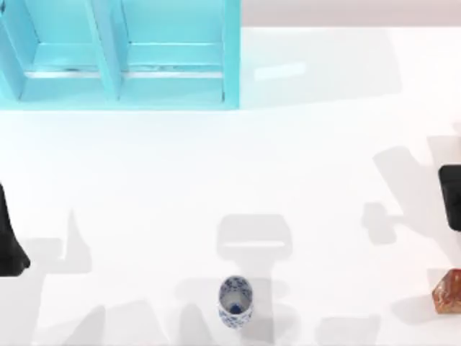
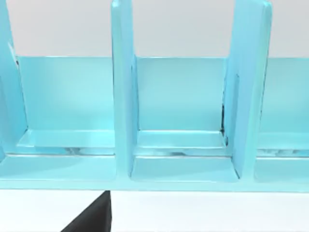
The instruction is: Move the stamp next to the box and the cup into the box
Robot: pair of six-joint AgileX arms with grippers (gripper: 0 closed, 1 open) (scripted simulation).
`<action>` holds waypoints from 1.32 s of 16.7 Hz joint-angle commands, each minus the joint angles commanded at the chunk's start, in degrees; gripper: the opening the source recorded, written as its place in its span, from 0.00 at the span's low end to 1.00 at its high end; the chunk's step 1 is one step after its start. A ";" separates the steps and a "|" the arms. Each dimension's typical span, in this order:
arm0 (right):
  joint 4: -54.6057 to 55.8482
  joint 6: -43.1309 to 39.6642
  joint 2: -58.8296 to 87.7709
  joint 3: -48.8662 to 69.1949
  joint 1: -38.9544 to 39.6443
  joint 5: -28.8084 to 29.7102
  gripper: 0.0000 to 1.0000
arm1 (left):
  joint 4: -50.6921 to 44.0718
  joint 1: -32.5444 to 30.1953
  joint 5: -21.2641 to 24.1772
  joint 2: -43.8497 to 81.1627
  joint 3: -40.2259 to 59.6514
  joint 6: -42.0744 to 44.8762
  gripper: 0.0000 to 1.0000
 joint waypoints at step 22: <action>-0.06 38.21 39.12 28.34 36.87 -3.46 1.00 | 0.00 0.00 0.00 0.00 0.00 0.00 1.00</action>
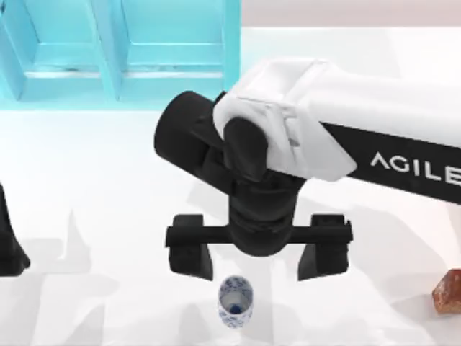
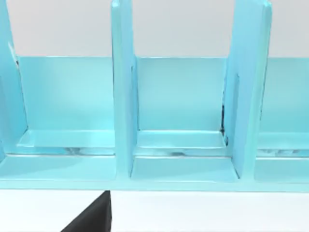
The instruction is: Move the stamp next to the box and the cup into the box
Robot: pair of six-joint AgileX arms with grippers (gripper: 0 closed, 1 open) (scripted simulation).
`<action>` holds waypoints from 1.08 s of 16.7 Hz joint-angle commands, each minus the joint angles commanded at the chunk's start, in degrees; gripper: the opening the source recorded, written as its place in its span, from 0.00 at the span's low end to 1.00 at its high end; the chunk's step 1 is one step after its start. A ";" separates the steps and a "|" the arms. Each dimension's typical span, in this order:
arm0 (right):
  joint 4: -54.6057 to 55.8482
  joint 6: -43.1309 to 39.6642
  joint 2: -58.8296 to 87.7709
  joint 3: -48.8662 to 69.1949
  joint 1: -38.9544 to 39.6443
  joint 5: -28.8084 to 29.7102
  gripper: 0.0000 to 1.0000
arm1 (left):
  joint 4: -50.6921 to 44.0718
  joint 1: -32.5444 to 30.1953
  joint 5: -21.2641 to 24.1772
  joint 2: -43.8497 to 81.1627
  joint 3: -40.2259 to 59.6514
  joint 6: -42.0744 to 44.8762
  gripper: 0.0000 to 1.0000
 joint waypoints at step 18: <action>16.66 0.30 4.57 -12.06 0.32 0.00 0.70 | 0.00 0.00 0.00 0.00 0.00 0.00 1.00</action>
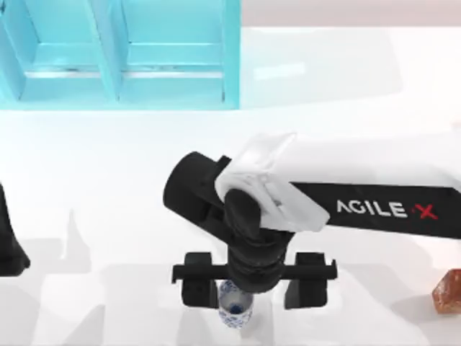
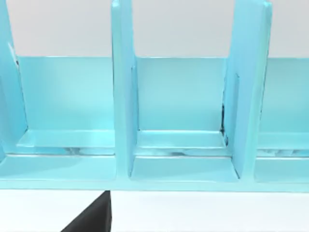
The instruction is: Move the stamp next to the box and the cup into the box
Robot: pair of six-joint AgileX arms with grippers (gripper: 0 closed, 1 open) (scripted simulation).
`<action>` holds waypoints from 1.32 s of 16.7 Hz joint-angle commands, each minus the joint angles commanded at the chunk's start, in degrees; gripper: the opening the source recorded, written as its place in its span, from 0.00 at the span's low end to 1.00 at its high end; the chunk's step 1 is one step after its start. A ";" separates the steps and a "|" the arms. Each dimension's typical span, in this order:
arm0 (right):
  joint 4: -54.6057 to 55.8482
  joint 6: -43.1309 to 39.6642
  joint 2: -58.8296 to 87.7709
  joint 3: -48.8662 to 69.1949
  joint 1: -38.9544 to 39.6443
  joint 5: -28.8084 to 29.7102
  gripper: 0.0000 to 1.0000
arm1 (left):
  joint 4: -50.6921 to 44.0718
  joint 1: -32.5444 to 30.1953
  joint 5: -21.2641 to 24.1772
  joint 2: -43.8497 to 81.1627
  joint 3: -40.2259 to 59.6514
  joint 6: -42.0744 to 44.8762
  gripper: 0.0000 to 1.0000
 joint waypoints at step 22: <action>-3.66 -2.43 -4.38 -1.11 -2.51 -0.03 0.00 | 0.00 0.00 0.00 0.00 0.00 0.00 1.00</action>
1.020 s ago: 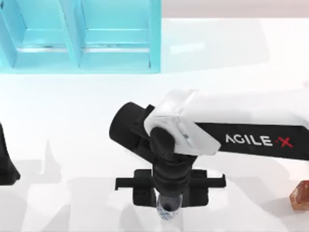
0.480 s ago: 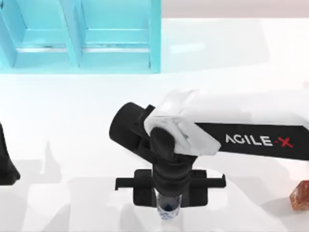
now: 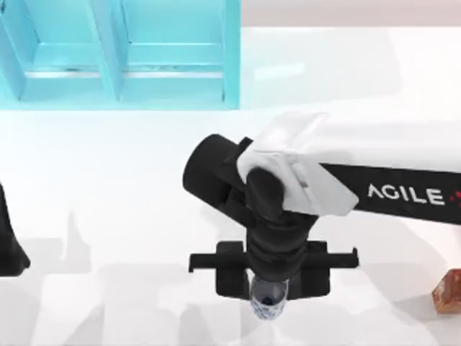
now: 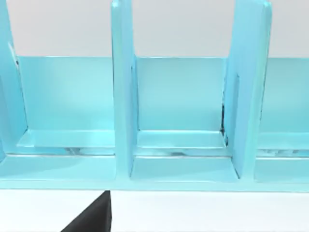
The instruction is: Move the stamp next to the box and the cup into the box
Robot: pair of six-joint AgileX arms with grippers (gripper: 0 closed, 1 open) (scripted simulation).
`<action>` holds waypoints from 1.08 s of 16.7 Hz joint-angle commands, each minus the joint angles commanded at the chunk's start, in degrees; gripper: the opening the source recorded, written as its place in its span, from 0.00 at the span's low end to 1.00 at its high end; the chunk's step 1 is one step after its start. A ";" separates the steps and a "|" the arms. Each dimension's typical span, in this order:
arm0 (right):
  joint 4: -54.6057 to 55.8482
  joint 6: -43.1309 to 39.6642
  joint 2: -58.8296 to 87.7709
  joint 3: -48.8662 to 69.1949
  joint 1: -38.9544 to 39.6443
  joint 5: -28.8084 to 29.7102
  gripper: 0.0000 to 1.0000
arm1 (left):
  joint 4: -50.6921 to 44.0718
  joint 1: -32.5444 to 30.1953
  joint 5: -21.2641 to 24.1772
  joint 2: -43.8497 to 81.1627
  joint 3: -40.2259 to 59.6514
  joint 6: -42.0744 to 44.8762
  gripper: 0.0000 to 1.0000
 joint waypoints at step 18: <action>-13.12 -21.33 -19.44 -5.47 -20.32 4.49 0.00 | 0.00 0.00 0.00 0.00 0.00 0.00 1.00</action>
